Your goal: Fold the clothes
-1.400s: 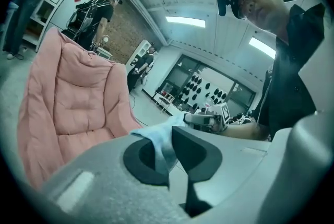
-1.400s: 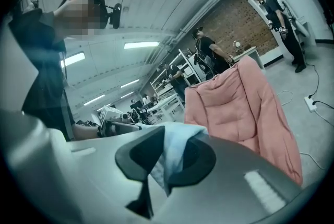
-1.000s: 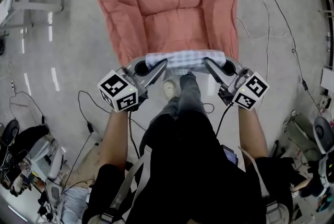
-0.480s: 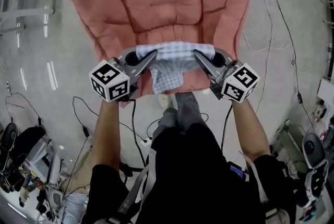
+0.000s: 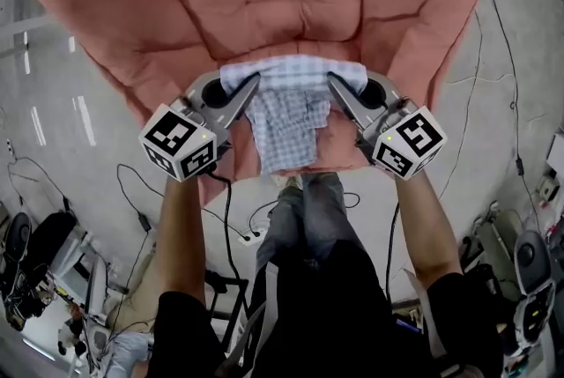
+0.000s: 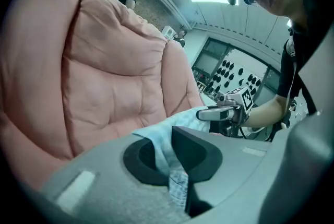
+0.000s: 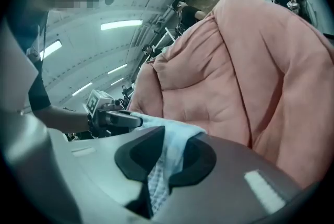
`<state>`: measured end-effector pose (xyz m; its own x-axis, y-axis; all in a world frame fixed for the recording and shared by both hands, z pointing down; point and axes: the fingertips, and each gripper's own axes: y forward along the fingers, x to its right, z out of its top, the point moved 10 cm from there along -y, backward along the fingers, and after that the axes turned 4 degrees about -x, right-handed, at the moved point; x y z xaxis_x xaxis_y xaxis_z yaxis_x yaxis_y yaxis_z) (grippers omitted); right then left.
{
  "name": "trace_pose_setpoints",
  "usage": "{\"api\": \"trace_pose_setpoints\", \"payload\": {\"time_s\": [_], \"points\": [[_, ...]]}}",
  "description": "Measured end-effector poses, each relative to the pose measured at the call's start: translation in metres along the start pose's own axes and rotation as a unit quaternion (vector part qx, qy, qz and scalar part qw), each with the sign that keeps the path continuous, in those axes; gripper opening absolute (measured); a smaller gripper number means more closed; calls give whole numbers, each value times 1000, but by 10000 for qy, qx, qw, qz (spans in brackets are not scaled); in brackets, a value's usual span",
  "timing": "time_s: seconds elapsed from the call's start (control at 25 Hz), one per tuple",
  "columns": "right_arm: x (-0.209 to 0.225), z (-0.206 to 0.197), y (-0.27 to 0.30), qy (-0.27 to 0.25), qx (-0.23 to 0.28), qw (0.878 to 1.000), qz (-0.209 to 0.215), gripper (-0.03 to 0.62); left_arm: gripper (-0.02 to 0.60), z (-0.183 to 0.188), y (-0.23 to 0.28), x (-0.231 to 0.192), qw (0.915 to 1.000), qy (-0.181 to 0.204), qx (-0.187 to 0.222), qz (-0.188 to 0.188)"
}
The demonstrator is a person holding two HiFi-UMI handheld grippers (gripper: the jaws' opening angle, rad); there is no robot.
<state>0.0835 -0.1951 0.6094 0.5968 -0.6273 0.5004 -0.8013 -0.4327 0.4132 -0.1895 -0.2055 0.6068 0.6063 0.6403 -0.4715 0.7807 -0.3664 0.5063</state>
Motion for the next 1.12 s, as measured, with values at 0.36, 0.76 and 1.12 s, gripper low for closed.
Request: {"api": "trace_pose_setpoints", "payload": {"time_s": [0.36, 0.76, 1.12], "points": [[-8, -75, -10, 292, -351, 9989, 55, 38, 30, -81, 4, 25, 9974, -725, 46, -10], [-51, -158, -17, 474, -1197, 9915, -210, 41, 35, -165, -15, 56, 9910, -1195, -574, 178], [-62, -223, -30, 515, -1746, 9825, -392, 61, 53, -227, -11, 85, 9800, -1571, -1121, 486]]}}
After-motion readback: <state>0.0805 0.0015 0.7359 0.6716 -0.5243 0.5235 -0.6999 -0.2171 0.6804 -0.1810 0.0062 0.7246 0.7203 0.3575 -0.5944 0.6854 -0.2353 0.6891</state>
